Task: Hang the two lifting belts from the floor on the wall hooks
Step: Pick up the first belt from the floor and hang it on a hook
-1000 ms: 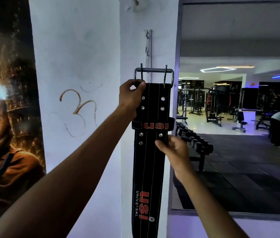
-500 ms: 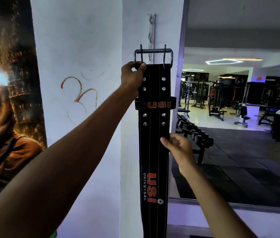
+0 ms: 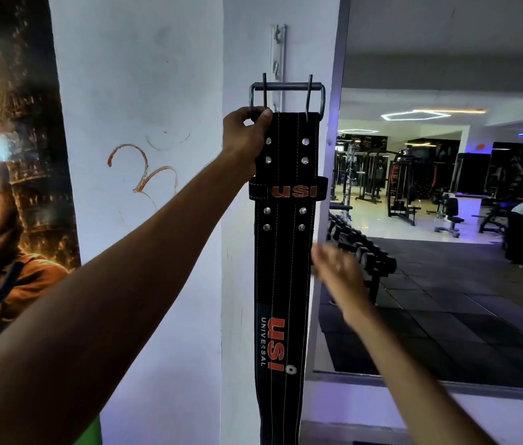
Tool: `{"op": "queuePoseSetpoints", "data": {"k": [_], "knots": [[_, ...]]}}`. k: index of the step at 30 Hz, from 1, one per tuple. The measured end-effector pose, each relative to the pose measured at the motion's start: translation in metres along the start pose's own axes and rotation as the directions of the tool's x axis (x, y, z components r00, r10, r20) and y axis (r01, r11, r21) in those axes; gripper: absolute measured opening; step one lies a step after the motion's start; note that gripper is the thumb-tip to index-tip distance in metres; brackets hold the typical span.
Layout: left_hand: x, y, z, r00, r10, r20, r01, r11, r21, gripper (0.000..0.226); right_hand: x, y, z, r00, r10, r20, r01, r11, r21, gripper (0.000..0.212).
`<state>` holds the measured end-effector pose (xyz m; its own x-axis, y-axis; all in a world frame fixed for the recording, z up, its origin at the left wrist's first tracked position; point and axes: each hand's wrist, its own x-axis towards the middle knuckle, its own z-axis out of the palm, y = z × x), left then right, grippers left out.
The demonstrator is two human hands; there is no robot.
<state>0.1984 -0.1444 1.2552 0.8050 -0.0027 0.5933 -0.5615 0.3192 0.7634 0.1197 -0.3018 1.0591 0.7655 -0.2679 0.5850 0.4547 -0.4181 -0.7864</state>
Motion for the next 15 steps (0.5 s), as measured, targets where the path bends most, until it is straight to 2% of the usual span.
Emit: {"op": "queuePoseSetpoints", "data": {"k": [2,3,5,6,8,10,13,15], "knots": [[0.000,0.000,0.000,1.000,0.010,0.010,-0.010,1.000,-0.004,0.007,0.041,-0.049,-0.010,0.988,-0.071,-0.137,0.093,0.983,0.161,0.022],[0.000,-0.001,0.000,1.000,0.013,0.013,-0.013,1.000,-0.005,0.008,0.060,-0.070,-0.014,0.983,-0.095,-0.157,0.128,0.967,0.220,0.022],[-0.002,-0.003,0.001,1.000,0.014,0.022,-0.013,1.000,-0.009,0.010,0.092,-0.106,-0.018,0.978,-0.127,-0.164,0.159,0.966,0.205,0.036],[-0.003,-0.003,0.002,1.000,0.013,0.027,-0.013,1.000,-0.013,0.011,0.103,-0.120,-0.017,0.981,-0.130,-0.142,0.156,0.969,0.191,0.035],[-0.004,-0.005,0.004,0.999,0.010,0.031,-0.010,1.000,-0.013,0.009,0.118,-0.135,-0.013,0.989,-0.115,-0.097,0.132,0.972,0.195,0.018],[-0.007,-0.008,0.003,1.000,0.011,0.030,-0.011,1.000,0.006,0.009,0.122,-0.142,-0.008,0.992,-0.071,-0.107,0.095,0.966,0.241,0.009],[-0.011,-0.013,-0.005,0.997,0.001,0.079,-0.007,0.998,0.070,0.026,0.128,-0.143,-0.002,0.983,-0.050,-0.175,0.096,0.960,0.264,0.005],[-0.018,-0.015,-0.015,0.980,-0.016,0.200,-0.012,0.990,0.139,0.041,0.132,-0.142,0.000,0.969,-0.035,-0.244,0.106,0.952,0.288,0.005]]}}
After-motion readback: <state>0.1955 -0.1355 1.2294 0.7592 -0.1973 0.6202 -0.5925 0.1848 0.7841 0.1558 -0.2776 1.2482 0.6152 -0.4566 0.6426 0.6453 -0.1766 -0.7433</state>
